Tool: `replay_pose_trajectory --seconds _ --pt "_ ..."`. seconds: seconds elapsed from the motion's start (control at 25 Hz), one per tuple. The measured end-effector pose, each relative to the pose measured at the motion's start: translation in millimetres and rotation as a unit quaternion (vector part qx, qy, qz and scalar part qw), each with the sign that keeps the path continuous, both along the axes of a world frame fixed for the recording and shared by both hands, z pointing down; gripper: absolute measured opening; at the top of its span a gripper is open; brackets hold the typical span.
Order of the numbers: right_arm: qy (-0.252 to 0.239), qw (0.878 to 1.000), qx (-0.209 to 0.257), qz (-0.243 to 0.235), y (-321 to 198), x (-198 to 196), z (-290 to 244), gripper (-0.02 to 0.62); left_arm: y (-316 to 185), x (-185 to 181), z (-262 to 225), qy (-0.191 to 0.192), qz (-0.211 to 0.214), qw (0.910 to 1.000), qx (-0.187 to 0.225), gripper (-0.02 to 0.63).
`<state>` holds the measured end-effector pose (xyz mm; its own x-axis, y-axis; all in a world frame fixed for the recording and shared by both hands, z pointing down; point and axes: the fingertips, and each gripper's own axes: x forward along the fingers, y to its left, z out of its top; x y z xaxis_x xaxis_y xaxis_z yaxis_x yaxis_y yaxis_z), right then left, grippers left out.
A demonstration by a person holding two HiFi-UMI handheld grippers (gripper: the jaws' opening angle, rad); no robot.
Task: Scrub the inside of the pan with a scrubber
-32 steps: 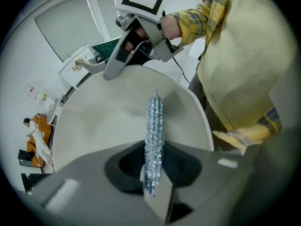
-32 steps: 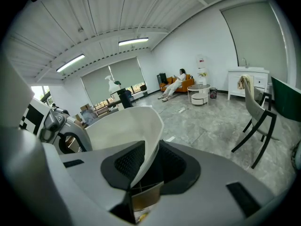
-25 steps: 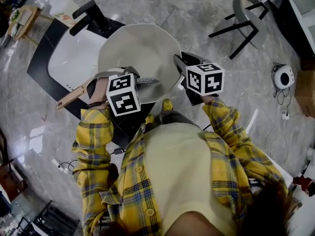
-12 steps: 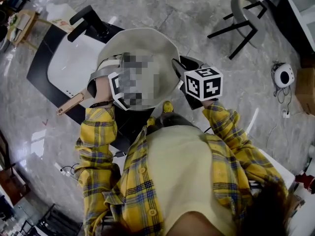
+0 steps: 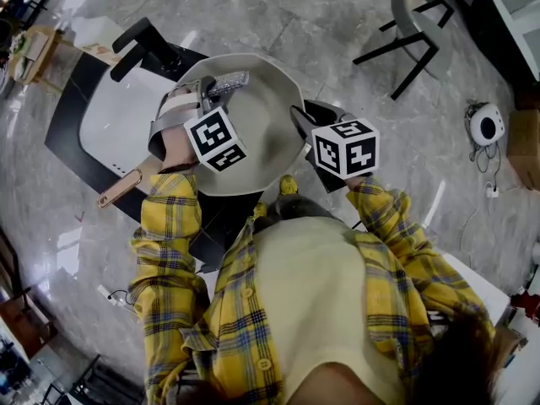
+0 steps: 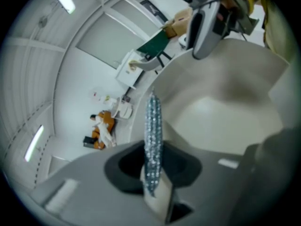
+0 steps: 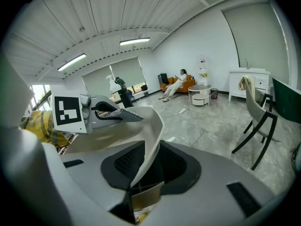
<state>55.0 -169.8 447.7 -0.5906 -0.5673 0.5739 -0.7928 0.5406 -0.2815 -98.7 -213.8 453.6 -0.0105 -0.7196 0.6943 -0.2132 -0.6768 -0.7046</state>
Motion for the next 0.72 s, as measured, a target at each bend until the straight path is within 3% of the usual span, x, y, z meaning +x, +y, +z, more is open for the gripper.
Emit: replay_pose_trajectory --seconds 0.16,0.4,0.72 --pt "-0.002 1.0 -0.001 -0.001 -1 -1 0 0.067 -2 3 7 -0.02 0.0 0.9998 0.003 0.086" --pt "-0.005 1.0 -0.002 -0.002 -1 -1 0 0.067 7 9 25 -0.043 0.01 0.9986 -0.028 0.084" --pt "-0.008 1.0 -0.005 -0.004 -1 -1 0 0.067 28 11 43 -0.024 0.009 0.9945 -0.102 0.084"
